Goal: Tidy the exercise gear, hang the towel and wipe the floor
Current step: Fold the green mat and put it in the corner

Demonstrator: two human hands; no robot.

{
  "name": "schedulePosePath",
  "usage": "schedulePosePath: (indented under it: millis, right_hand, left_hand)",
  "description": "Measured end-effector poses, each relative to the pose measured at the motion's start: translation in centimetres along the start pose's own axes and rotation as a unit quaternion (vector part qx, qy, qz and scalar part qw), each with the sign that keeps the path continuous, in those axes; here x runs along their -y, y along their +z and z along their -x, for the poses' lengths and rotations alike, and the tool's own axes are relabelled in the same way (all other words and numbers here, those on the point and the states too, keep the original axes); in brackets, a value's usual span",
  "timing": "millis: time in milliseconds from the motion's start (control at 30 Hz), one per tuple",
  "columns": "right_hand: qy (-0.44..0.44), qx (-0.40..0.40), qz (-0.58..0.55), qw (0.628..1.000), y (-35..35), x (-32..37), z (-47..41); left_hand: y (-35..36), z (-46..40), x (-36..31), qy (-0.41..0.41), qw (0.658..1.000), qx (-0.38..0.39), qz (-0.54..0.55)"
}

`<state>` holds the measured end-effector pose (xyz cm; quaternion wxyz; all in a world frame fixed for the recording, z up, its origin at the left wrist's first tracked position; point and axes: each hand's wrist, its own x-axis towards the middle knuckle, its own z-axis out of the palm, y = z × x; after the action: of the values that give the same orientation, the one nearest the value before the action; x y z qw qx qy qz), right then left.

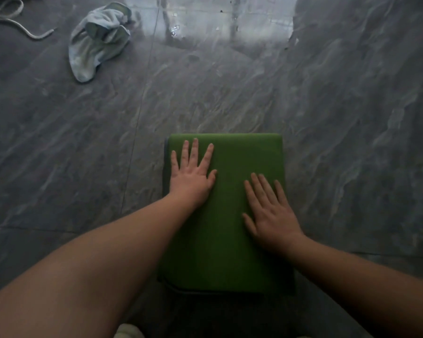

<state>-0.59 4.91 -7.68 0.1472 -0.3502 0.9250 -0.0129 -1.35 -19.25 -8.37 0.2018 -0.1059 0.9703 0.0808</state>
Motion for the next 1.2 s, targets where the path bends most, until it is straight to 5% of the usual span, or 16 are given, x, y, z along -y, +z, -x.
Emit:
schedulePosePath:
  millis: [233,467,600,700,867,1200]
  right_hand:
    - [0.013,0.056,0.013,0.998,2.3,-0.6,3.9]
    - [0.018,0.074,-0.071,0.995,0.7,-1.0,3.5]
    - [0.166,-0.018,-0.212,0.963,-0.7,-0.3,4.0]
    - [0.297,0.039,-0.363,0.883,-1.4,0.1,4.0]
    - [0.345,0.056,-0.451,0.821,-1.4,0.6,3.6]
    - [0.375,0.085,-0.422,0.821,-1.5,0.9,2.9]
  left_hand:
    - [4.8,10.4,1.3,0.023,1.0,-0.008,-0.015]
    - [5.7,10.8,1.6,0.001,0.997,-0.045,0.064]
    - [4.9,11.6,2.1,-0.213,0.913,-0.091,0.337]
    - [3.9,11.9,2.6,-0.247,0.868,-0.03,0.43]
    - [3.1,11.9,3.6,-0.258,0.84,0.032,0.475]
    - [3.1,11.0,3.3,-0.326,0.824,0.04,0.461]
